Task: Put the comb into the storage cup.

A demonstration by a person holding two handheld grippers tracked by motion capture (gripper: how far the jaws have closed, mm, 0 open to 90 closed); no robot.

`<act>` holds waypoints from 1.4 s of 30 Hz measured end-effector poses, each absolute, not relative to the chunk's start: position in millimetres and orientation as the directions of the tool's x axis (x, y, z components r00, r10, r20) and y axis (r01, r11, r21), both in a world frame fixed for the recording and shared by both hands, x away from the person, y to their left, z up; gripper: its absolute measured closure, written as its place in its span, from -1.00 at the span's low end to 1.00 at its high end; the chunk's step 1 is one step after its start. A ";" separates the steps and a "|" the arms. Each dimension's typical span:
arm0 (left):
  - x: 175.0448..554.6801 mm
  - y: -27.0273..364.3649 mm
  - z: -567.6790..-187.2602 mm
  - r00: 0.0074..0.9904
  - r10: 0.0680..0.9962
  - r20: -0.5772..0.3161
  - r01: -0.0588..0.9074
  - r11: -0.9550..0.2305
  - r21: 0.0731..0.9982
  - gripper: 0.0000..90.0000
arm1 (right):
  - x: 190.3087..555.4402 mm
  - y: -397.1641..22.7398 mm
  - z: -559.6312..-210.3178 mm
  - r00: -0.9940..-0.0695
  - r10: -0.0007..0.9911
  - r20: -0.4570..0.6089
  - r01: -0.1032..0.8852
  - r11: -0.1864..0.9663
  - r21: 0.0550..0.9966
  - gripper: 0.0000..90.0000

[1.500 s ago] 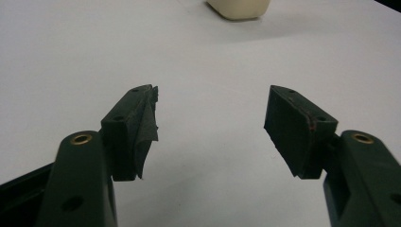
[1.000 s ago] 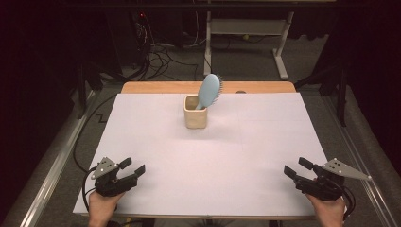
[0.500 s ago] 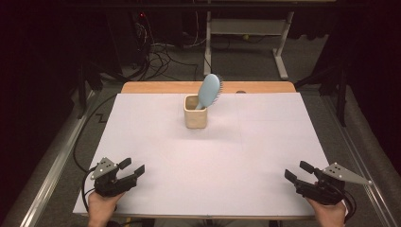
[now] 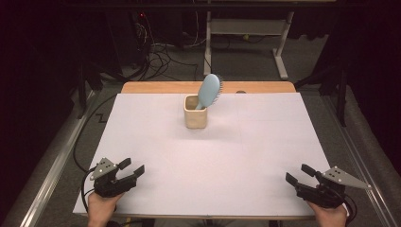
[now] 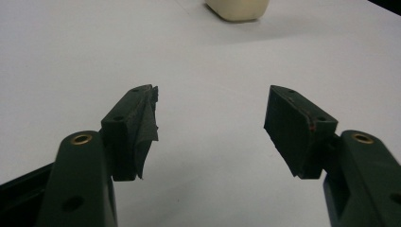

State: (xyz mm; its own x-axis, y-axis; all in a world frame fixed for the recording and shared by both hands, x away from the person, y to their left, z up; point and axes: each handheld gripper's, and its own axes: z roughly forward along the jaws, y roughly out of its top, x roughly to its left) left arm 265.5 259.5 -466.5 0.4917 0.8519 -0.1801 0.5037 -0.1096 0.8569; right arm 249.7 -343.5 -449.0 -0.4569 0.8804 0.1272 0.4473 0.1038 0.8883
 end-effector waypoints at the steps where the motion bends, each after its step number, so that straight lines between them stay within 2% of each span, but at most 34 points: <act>1: 265.4 259.4 -466.5 0.492 0.852 -0.180 0.504 -0.109 0.857 -0.22 | 249.4 -343.8 -449.5 -0.457 0.880 0.127 0.446 0.104 0.889 -0.40; 42: 265.1 260.8 -467.6 0.485 0.853 -0.194 0.528 -0.108 0.843 -0.22 | 239.4 -355.0 -458.2 -0.408 0.906 0.116 0.428 0.078 0.900 -0.44</act>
